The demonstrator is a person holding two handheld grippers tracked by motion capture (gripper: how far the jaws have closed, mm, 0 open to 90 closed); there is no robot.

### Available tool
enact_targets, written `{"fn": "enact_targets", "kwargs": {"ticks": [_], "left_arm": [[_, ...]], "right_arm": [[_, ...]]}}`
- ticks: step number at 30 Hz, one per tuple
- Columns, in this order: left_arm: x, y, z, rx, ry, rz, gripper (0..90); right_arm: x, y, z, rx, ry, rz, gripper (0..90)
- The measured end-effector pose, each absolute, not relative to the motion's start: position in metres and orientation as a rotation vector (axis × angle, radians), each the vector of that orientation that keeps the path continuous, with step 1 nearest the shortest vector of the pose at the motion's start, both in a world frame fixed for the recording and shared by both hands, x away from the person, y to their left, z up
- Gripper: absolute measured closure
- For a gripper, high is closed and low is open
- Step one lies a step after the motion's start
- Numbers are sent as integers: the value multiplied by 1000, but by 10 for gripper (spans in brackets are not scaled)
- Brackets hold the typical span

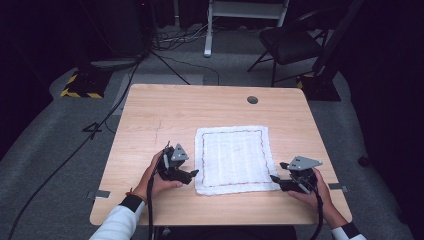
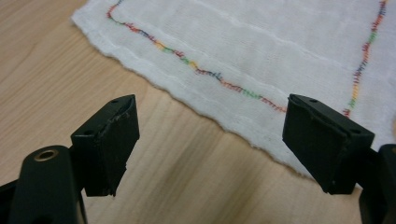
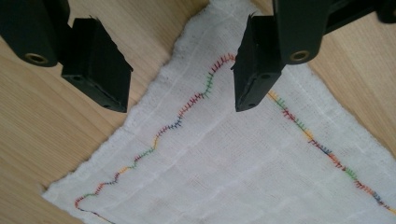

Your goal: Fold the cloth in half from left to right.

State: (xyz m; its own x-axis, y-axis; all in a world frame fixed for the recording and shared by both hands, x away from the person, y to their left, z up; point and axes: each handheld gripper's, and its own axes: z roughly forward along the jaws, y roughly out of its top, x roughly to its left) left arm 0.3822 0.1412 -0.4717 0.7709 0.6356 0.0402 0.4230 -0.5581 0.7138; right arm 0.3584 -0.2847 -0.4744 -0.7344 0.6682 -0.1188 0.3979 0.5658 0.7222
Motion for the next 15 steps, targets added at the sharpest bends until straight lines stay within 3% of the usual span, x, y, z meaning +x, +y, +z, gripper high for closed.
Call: {"fn": "enact_targets", "kwargs": {"ticks": [10, 15], "left_arm": [[422, 146, -469, 2205, 855, 456, 201], [449, 142, -470, 2199, 940, 420, 202]], "right_arm": [[362, -256, -467, 777, 2450, 1033, 402], [364, -229, -468, 705, 2490, 1067, 426]]}}
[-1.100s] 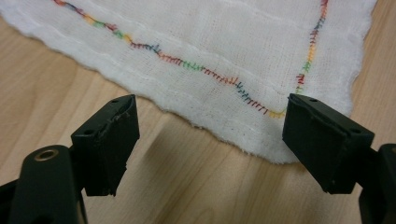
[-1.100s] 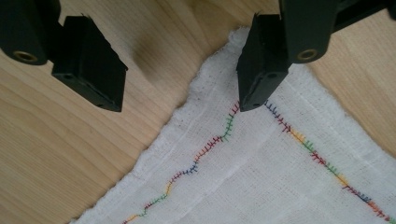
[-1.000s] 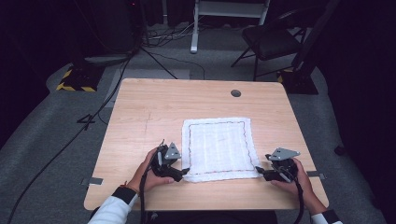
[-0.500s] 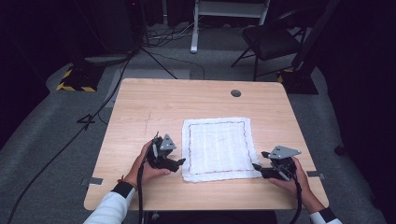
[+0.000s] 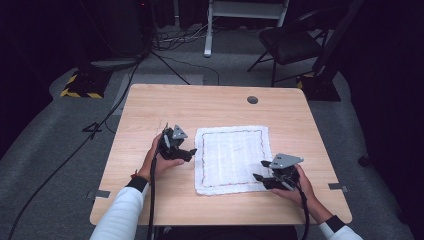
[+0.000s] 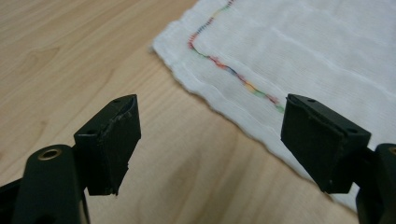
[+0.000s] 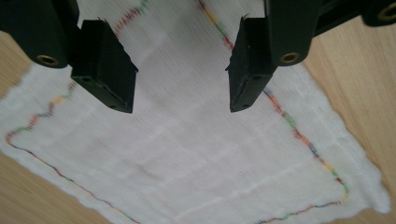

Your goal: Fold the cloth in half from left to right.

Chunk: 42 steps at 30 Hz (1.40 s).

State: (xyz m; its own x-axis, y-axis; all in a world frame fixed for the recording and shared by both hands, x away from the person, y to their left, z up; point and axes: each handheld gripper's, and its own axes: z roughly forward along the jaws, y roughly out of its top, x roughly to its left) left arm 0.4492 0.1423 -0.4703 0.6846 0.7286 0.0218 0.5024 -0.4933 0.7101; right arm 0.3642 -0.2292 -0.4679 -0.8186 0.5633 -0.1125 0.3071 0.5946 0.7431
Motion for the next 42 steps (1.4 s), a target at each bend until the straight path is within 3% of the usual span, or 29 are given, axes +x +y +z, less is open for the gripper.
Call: {"fn": "enact_targets", "kwargs": {"ticks": [17, 29, 36, 38, 42], "left_arm": [[515, 114, -486, 2133, 1028, 425, 208], [525, 108, -501, 2164, 1094, 393, 169], [523, 109, -502, 2152, 1081, 399, 177], [522, 109, -502, 2153, 1055, 392, 206], [519, 110, -501, 2163, 983, 364, 358]], "right_arm": [[356, -121, -473, 373, 2623, 1123, 439], [345, -67, -478, 257, 2699, 1149, 424], [337, -59, -491, 250, 2734, 1058, 438], [339, -60, -492, 282, 2724, 1058, 456], [344, -63, -492, 367, 2694, 1047, 533]]}}
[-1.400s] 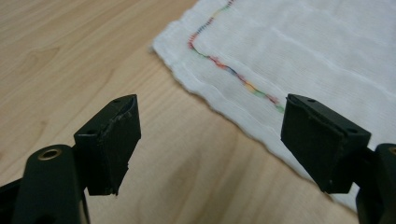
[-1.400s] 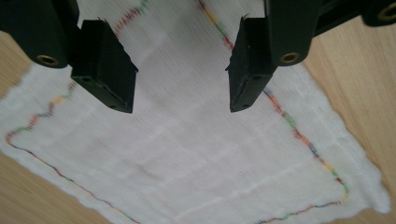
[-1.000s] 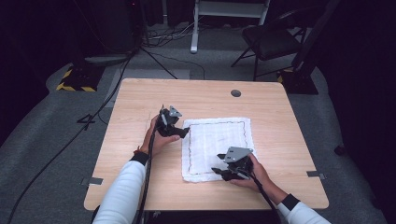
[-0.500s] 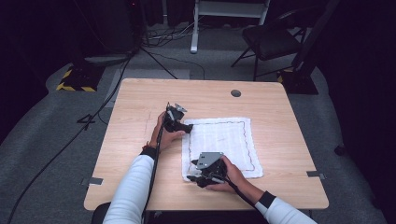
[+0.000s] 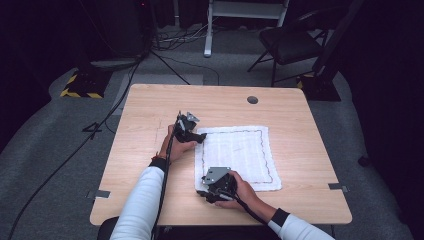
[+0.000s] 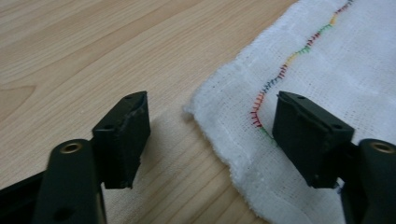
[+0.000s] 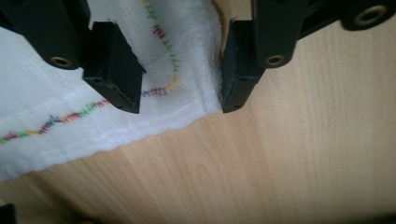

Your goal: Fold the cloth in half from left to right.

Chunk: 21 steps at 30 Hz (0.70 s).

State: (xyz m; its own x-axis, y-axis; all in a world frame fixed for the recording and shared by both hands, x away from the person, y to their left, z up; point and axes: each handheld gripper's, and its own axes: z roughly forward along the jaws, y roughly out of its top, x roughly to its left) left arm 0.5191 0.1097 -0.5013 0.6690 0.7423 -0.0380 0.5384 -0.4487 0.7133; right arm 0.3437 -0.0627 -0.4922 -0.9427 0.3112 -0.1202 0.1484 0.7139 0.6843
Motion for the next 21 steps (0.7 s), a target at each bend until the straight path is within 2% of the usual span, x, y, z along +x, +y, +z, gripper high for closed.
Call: {"fn": "enact_targets", "kwargs": {"ticks": [6, 9, 14, 21], "left_arm": [[517, 109, -500, 2163, 931, 322, 652], [517, 111, -500, 2150, 931, 289, 745], [515, 106, -497, 2200, 900, 314, 823], [512, 107, -487, 2217, 866, 331, 849]], "right_arm": [[345, -65, -492, 406, 2663, 1029, 695], [346, -65, -492, 404, 2663, 1026, 763], [346, -66, -492, 408, 2655, 1014, 821], [346, -70, -486, 385, 2645, 1038, 854]]}}
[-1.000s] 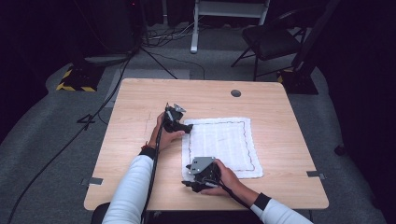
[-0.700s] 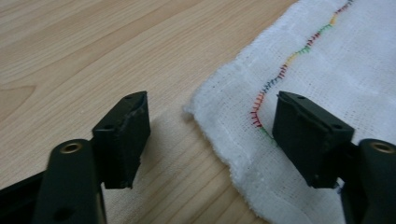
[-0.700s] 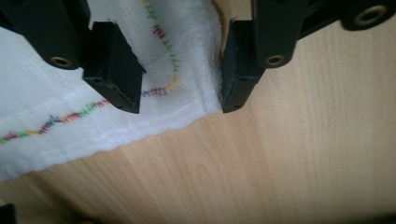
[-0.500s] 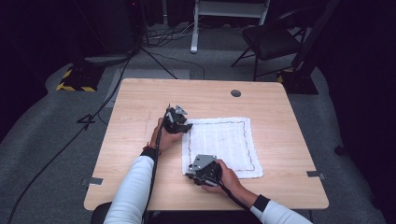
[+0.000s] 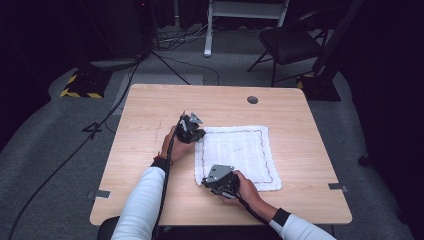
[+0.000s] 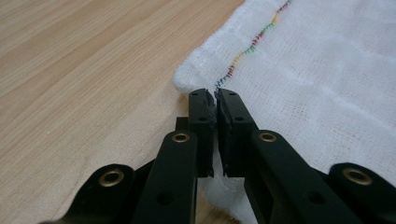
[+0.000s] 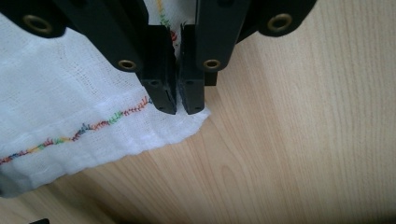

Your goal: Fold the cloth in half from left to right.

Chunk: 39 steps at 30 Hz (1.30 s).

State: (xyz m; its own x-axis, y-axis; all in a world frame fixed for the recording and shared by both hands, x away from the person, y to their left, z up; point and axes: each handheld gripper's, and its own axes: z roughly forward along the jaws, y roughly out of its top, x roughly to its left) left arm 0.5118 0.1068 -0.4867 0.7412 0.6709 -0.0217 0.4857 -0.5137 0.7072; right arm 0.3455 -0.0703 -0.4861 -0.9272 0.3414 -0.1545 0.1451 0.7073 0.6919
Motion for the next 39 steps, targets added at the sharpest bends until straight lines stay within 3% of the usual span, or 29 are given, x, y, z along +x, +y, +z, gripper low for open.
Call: {"fn": "enact_targets", "kwargs": {"ticks": [23, 39], "left_arm": [[498, 154, -459, 2162, 892, 382, 855], [497, 156, -458, 2165, 888, 386, 856]], "right_arm": [[338, -48, -462, 244, 2617, 1144, 873], [345, -60, -457, 291, 2630, 1199, 874]]}}
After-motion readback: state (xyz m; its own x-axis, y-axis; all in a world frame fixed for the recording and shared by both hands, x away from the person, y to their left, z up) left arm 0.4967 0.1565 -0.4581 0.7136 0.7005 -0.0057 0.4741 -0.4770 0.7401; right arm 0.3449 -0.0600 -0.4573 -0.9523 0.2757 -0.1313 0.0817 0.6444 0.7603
